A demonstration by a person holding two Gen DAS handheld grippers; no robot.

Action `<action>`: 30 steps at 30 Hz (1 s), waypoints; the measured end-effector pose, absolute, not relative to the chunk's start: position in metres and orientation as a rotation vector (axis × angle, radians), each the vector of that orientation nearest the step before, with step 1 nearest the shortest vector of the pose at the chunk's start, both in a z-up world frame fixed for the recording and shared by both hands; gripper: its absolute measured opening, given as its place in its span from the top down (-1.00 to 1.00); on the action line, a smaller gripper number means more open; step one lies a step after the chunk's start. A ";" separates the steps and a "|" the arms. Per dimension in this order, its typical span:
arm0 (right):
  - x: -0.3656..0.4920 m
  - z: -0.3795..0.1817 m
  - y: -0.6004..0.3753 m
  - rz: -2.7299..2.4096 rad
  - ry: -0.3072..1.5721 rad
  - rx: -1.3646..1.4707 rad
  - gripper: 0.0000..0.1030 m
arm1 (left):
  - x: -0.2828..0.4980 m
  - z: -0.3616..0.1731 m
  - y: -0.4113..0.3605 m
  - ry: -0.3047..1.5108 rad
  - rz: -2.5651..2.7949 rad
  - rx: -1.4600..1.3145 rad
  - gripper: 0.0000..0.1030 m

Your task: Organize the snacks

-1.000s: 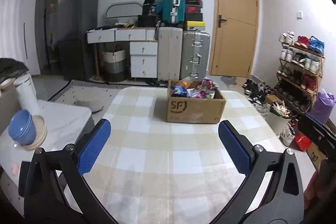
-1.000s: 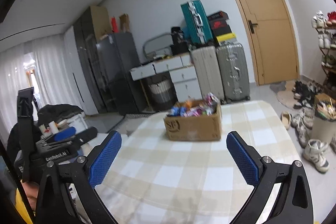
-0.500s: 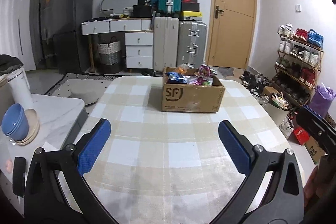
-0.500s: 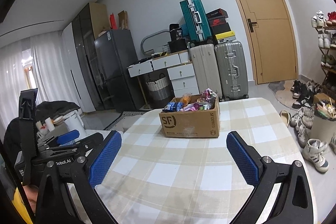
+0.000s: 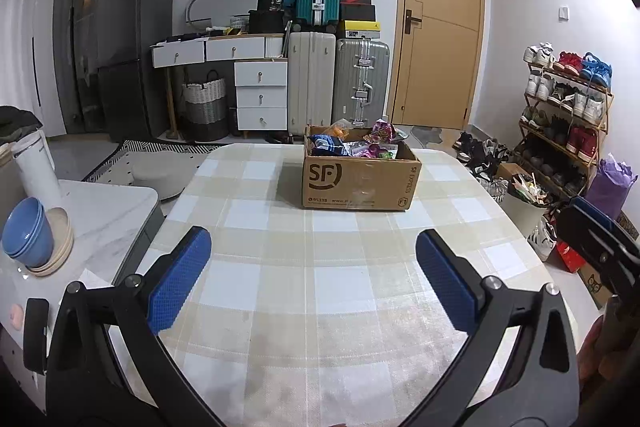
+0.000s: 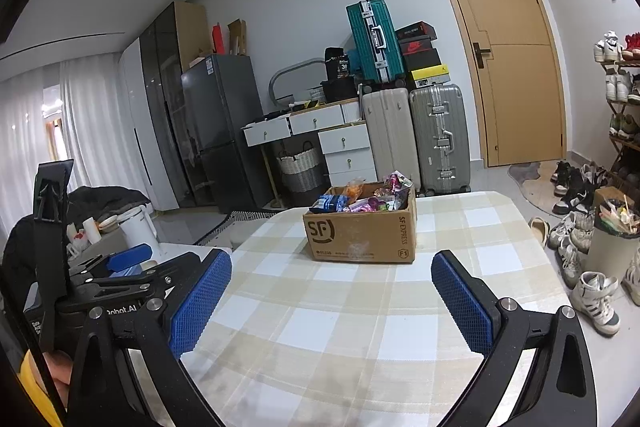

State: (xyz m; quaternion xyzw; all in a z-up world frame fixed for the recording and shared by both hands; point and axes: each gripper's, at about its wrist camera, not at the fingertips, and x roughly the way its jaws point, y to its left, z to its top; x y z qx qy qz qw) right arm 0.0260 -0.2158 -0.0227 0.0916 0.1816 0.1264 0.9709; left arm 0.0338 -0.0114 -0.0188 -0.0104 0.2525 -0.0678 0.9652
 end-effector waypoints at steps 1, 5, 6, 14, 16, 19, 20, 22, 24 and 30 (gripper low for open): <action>0.026 -0.023 -0.216 0.256 0.367 0.183 -0.98 | 0.034 -0.019 -0.011 0.512 -0.138 -0.020 -0.99; 0.025 -0.024 -0.215 0.255 0.365 0.182 -0.98 | 0.035 -0.022 -0.012 0.511 -0.140 -0.021 -0.99; 0.025 -0.024 -0.215 0.255 0.365 0.182 -0.98 | 0.034 -0.021 -0.011 0.511 -0.137 -0.021 -0.99; 0.026 -0.025 -0.214 0.255 0.365 0.183 -0.98 | 0.035 -0.023 -0.011 0.512 -0.142 -0.023 -0.99; 0.026 -0.025 -0.214 0.255 0.365 0.183 -0.98 | 0.035 -0.024 -0.012 0.513 -0.140 -0.021 -0.99; 0.024 -0.025 -0.214 0.255 0.365 0.184 -0.98 | 0.034 -0.022 -0.012 0.511 -0.136 -0.021 -0.99; 0.025 -0.025 -0.213 0.256 0.365 0.185 -0.98 | 0.034 -0.023 -0.011 0.508 -0.128 -0.025 -0.99; 0.024 -0.026 -0.214 0.256 0.366 0.185 -0.98 | 0.033 -0.024 -0.009 0.505 -0.129 -0.042 -0.99; 0.024 -0.026 -0.214 0.256 0.365 0.186 -0.98 | 0.033 -0.025 -0.008 0.504 -0.125 -0.051 -0.99; 0.022 -0.029 -0.212 0.251 0.365 0.195 -0.98 | 0.029 -0.025 -0.007 0.495 -0.112 -0.051 -0.99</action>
